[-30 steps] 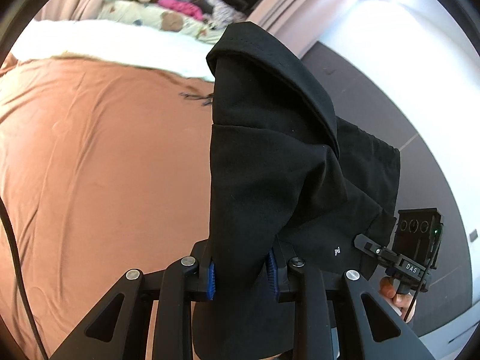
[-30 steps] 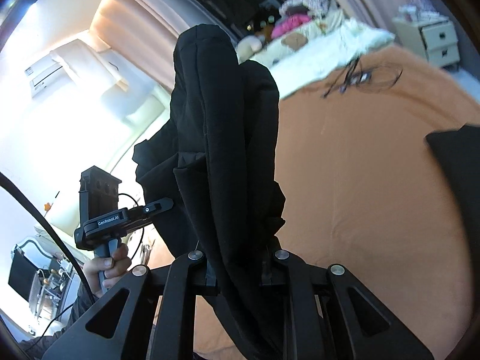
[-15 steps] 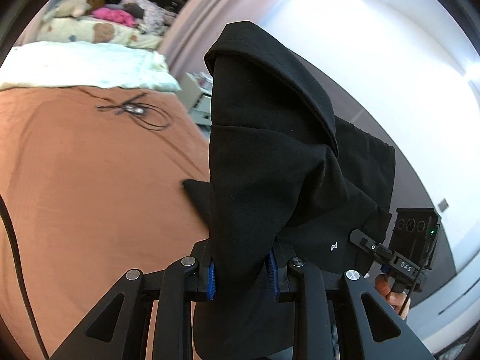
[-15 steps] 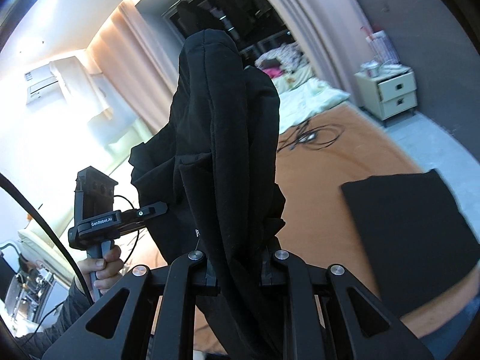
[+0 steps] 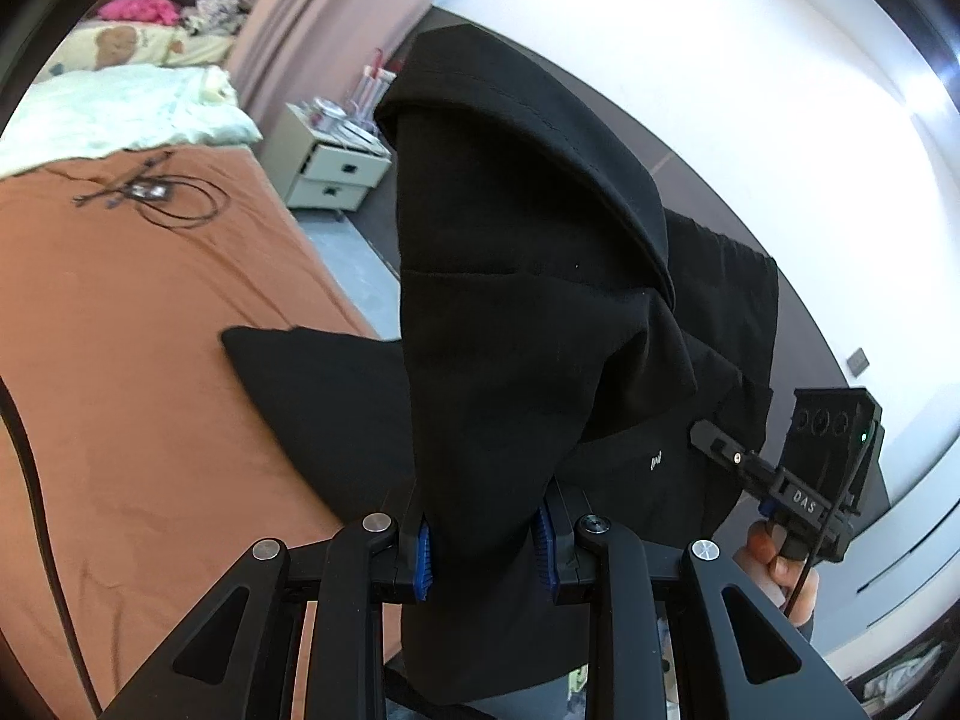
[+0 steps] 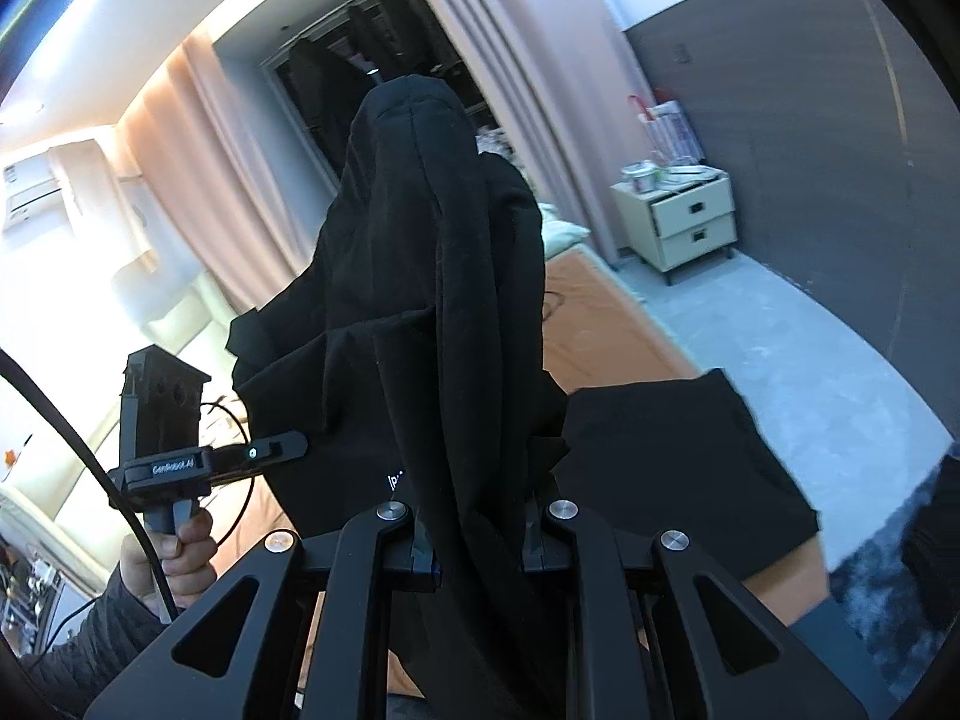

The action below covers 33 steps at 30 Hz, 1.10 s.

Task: Fold large clothes
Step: 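Lift the shirt bundle with both grippers and fold it in half, then lower the folded shirt onto the bed and open both grippers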

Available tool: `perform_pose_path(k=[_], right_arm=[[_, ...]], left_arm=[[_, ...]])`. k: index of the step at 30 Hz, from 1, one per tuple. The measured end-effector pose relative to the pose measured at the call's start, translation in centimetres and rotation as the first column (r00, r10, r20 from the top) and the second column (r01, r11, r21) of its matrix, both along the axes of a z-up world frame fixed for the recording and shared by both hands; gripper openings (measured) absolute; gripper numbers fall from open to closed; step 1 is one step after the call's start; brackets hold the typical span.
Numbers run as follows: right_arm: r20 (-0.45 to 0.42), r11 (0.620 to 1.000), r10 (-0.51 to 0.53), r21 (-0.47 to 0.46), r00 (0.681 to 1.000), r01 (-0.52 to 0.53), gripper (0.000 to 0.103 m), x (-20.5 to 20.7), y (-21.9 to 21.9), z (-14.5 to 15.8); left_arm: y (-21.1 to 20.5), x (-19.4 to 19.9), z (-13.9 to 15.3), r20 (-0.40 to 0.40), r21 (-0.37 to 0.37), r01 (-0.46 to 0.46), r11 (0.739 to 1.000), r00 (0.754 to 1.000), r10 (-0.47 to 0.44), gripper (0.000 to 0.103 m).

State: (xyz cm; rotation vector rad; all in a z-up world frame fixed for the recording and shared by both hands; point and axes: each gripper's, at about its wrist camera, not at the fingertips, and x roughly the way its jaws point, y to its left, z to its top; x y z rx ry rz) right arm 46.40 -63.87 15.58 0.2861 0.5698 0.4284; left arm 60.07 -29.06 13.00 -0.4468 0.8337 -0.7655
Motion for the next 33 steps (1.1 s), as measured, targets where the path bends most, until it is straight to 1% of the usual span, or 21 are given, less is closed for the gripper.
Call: perform_pose_path(k=[3, 6, 9, 10, 12, 13, 14, 16, 18, 22, 24, 27, 28, 29, 31, 33], right_arm=[[-0.016, 0.999, -0.034, -0.023, 0.999, 0.034, 0.012, -0.2, 0.3, 0.5], [-0.029, 0.997, -0.063, -0.048, 0.998, 0.061, 0.012, 0.1, 0.8, 0.9], [-0.052, 0.993, -0.084, -0.084, 0.995, 0.08, 0.012, 0.9, 2.0, 1.0], [-0.058, 0.993, -0.087, -0.087, 0.995, 0.082, 0.012, 1.2, 2.4, 1.0], [-0.072, 0.992, -0.092, -0.094, 0.993, 0.085, 0.012, 2.1, 3.4, 0.8], [-0.079, 0.992, -0.093, -0.098, 0.992, 0.086, 0.012, 2.6, 4.0, 0.5], [-0.088, 0.991, -0.096, -0.102, 0.991, 0.087, 0.012, 3.1, 4.3, 0.3], [-0.088, 0.985, -0.1, -0.146, 0.991, 0.087, 0.012, 4.0, 5.9, -0.4], [-0.096, 0.984, -0.095, -0.157, 0.991, 0.079, 0.012, 5.0, 7.2, -1.1], [-0.111, 0.975, -0.137, -0.193, 0.984, 0.114, 0.012, 6.3, 9.5, -1.8], [-0.107, 0.963, -0.165, -0.232, 0.98, 0.137, 0.015, 6.7, 10.8, -1.9], [-0.141, 0.951, -0.236, -0.239, 0.962, 0.198, 0.029, 7.4, 11.6, -2.3], [-0.139, 0.943, -0.264, -0.244, 0.954, 0.226, 0.041, 7.6, 11.7, -2.3], [-0.125, 0.933, -0.296, -0.249, 0.947, 0.258, 0.057, 7.7, 11.7, -2.2], [-0.078, 0.914, -0.357, -0.235, 0.931, 0.331, 0.076, 6.9, 11.7, -1.3], [-0.06, 0.907, -0.386, -0.207, 0.92, 0.367, 0.076, 5.4, 11.9, -0.5]], left_arm=[[-2.6, 0.1, -0.8, -0.024, -0.007, 0.033, 0.999, 0.999, -0.033, 0.027], [-3.5, 1.9, -2.2, -0.052, -0.022, 0.051, 0.998, 0.997, -0.052, 0.027], [-4.3, 4.0, -4.2, -0.085, -0.034, 0.06, 0.998, 0.994, -0.063, 0.027], [-4.8, 4.0, -4.6, -0.094, -0.036, 0.06, 0.998, 0.994, -0.063, 0.027], [-5.0, 5.5, -6.1, -0.119, -0.038, 0.056, 0.998, 0.991, -0.06, 0.027], [-5.1, 5.0, -6.3, -0.129, -0.038, 0.053, 0.998, 0.99, -0.058, 0.027], [-5.2, 5.6, -6.8, -0.138, -0.035, 0.049, 0.998, 0.989, -0.053, 0.027], [-5.3, 7.0, -8.2, -0.16, -0.023, 0.044, 0.999, 0.986, -0.048, 0.027], [-5.3, 8.4, -9.6, -0.181, -0.008, 0.03, 1.0, 0.983, -0.031, 0.027], [-5.0, 11.0, -12.1, -0.208, 0.009, 0.025, 1.0, 0.978, -0.023, 0.027], [-5.1, 12.1, -12.9, -0.211, 0.022, 0.026, 0.999, 0.977, -0.021, 0.027], [-4.9, 13.5, -14.5, -0.227, 0.023, 0.016, 1.0, 0.974, -0.01, 0.027], [-4.9, 13.9, -15.1, -0.234, 0.024, 0.013, 1.0, 0.972, -0.007, 0.027], [-5.0, 14.2, -15.6, -0.244, 0.029, 0.01, 1.0, 0.97, -0.003, 0.027], [-5.1, 14.9, -16.9, -0.272, 0.042, 0.004, 0.999, 0.962, 0.007, 0.027], [-5.3, 16.0, -18.5, -0.299, 0.053, 0.001, 0.999, 0.954, 0.015, 0.027]])
